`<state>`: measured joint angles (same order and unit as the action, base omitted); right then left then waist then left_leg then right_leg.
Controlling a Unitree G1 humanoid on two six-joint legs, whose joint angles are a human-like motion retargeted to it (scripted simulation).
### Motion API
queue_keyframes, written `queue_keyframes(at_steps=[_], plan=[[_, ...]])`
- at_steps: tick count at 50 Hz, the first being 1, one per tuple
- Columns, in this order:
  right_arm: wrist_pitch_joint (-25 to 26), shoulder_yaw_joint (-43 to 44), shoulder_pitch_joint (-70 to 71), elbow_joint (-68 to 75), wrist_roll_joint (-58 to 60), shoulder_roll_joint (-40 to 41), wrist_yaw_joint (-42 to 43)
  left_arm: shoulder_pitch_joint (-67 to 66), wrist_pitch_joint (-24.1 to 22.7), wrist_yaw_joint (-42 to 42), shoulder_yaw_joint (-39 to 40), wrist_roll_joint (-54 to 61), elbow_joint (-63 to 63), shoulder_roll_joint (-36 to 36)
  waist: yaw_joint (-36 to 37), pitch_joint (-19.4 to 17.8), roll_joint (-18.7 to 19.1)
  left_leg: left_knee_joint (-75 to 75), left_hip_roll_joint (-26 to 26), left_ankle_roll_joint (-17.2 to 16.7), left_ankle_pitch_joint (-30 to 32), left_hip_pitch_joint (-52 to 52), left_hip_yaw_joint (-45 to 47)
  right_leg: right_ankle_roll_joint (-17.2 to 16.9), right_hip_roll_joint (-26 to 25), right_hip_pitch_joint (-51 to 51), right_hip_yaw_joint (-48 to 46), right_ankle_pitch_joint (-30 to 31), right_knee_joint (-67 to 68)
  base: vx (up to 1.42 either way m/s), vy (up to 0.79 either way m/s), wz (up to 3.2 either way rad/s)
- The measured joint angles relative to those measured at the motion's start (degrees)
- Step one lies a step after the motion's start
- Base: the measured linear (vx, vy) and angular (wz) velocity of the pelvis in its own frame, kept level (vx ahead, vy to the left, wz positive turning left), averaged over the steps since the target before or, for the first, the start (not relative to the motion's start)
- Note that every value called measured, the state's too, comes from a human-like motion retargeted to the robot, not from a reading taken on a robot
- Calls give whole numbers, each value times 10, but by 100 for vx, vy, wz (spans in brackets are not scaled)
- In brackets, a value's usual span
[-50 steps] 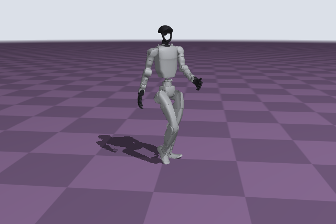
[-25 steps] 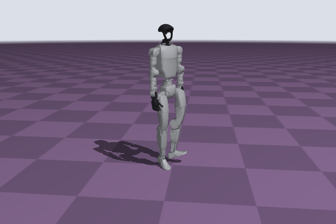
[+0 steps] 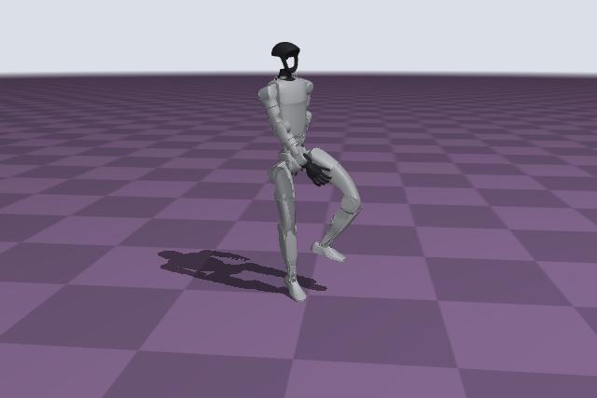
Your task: In place motions
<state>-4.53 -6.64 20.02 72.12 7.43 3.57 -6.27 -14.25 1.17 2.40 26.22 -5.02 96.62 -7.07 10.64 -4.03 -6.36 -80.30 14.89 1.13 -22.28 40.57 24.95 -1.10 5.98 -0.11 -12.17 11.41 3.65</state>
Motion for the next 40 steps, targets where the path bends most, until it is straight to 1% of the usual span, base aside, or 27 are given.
queue_keyframes(at_steps=[2, 4, 5, 8, 10, 11, 12, 13, 14, 15, 17, 18, 19, 20, 22, 23, 25, 27, 30, 33, 35, 36, 37, 38, 40], plan=[[1, -3, -1, 0, -4, 9, -4, -8, 0, -11, 0, -3, 2, -8, -10, 14, 0, 54, -5, -11, 1, -42, 11, -2, -2, 4, -9, -2, -1, 18, 2, 27], [1, -4, -8, 4, -3, 10, -10, -4, 2, -13, -2, -3, 1, -15, -21, 22, 1, 140, -28, -23, 6, -104, 15, -3, -3, 11, -20, -6, 0, 13, 3, 44], [1, -4, -13, 8, 1, 8, -11, 1, 3, -12, -4, -3, -1, -18, -27, 26, 2, 192, -46, -30, 10, -139, 16, -4, -3, 15, -26, -9, 1, 14, 3, 44], [-4, -4, -52, 25, 46, -5, -6, 26, -2, -15, -8, 3, -8, -17, -45, 40, 2, 386, -123, -43, 19, -259, -1, -7, -6, 24, -35, -26, 11, 24, 4, 25], [-6, 2, -94, 39, 84, -16, -1, 50, -9, -21, -21, 10, -9, -14, -52, 53, 8, 520, -161, -54, 23, -341, -7, -5, -16, 25, -34, -44, 29, 30, 2, -5], [-5, 9, -117, 50, 97, -22, 0, 65, -13, -24, -31, 12, -11, -12, -58, 60, 14, 576, -169, -63, -17, -374, 1, -1, -24, 21, -34, -52, 42, 29, 3, 8], [-4, 19, -141, 62, 109, -30, 0, 83, -17, -26, -43, 14, -12, -8, -66, 66, 20, 630, -173, -65, -52, -406, 17, 2, -32, 18, -38, -59, 57, 29, 5, 46], [-3, 34, -163, 77, 119, -41, 0, 106, -21, -26, -58, 15, -13, -3, -78, 68, 28, 683, -169, -51, -79, -435, 51, 3, -39, 15, -51, -65, 77, 23, 4, 110], [-2, 52, -185, 95, 124, -54, 0, 131, -23, -17, -75, 17, -17, 5, -101, 71, 35, 722, -169, -36, -90, -452, 57, 0, -40, 7, -76, -62, 106, 17, 3, 180], [0, 72, -205, 114, 127, -67, 0, 158, -24, -4, -92, 18, -23, 13, -128, 73, 41, 753, -171, -19, -94, -461, 49, -5, -37, -3, -107, -53, 138, 3, 0, 193], [12, 107, -232, 153, 122, -92, 1, 231, -15, 40, -123, 22, -40, 31, -149, 66, 51, 764, -162, -11, -80, -433, 0, -16, -11, -74, -137, 24, 268, -21, -1, 104], [17, 122, -240, 173, 111, -104, 4, 268, -12, 61, -131, 17, -53, 40, -139, 53, 48, 765, -158, -7, -81, -423, 11, -19, 2, -129, -115, 65, 348, -39, -2, 11], [20, 135, -252, 192, 97, -115, 13, 299, -15, 74, -144, 18, -72, 49, -136, 37, 47, 766, -157, -1, -81, -420, 9, -29, -11, -179, -66, 94, 409, -42, -3, -5], [22, 146, -264, 211, 81, -125, 26, 325, -21, 84, -159, 22, -93, 59, -135, 19, 48, 768, -157, 4, -81, -421, 1, -42, -39, -225, -2, 118, 459, -32, 1, 17], [27, 156, -287, 248, 56, -146, 36, 380, -28, 101, -190, 38, -121, 66, -138, 5, 54, 774, -160, 14, -78, -419, -3, 17, -13, -290, -15, 58, 562, -27, 7, 14], [45, 155, -296, 252, 52, -152, 36, 403, -26, 104, -187, 35, -132, 65, -145, -1, 54, 775, -160, 17, -78, -415, -5, 38, -1, -312, -17, 36, 596, -21, 10, 3], [78, 161, -323, 253, 59, -164, 48, 420, -22, 82, -161, 16, -148, 75, -163, -2, 58, 774, -156, 20, -77, -416, -12, 59, 3, -337, -20, 11, 637, 5, 9, -3], [74, 181, -356, 253, 43, -171, 73, 414, -32, 63, -163, 21, -148, 86, -162, 16, 67, 777, -150, 21, -76, -417, -19, 43, -20, -341, -3, 7, 635, 31, 5, -25], [41, 201, -376, 253, 5, -169, 92, 386, -31, 61, -197, 30, -158, 81, -146, 50, 69, 790, -148, 17, -77, -416, -3, 17, -57, -323, 28, 14, 590, 17, -2, -57], [34, 192, -349, 253, 2, -160, 87, 355, -21, 57, -194, -17, -153, 65, -137, 57, 64, 796, -152, 7, -82, -426, 18, 16, -70, -252, 35, 21, 491, 1, 1, -73], [36, 171, -325, 253, 2, -150, 78, 321, -13, 49, -188, -43, -139, 61, -134, 64, 64, 794, -154, -1, -85, -435, 26, 2, -85, -188, 51, 30, 400, 11, 4, -37], [35, 155, -310, 253, 0, -143, 74, 299, -10, 39, -183, -47, -129, 62, -137, 68, 64, 787, -154, -6, -87, -437, 27, -10, -89, -149, 55, 42, 342, 10, 3, -4], [32, 138, -294, 252, -2, -135, 71, 275, -7, 30, -176, -49, -118, 64, -139, 71, 63, 777, -155, -11, -89, -439, 27, -17, -90, -111, 53, 30, 286, 9, 4, 3], [28, 120, -277, 250, -4, -125, 67, 249, -4, 20, -165, -47, -107, 66, -139, 73, 61, 762, -156, -16, -91, -437, 27, -11, -87, -74, 40, -30, 232, 7, 4, -21], [22, 82, -242, 227, -1, -101, 54, 196, 0, 5, -128, -42, -84, 67, -125, 73, 50, 715, -162, -31, -85, -428, 41, 16, -66, -13, -7, -109, 136, 3, 2, -70]])
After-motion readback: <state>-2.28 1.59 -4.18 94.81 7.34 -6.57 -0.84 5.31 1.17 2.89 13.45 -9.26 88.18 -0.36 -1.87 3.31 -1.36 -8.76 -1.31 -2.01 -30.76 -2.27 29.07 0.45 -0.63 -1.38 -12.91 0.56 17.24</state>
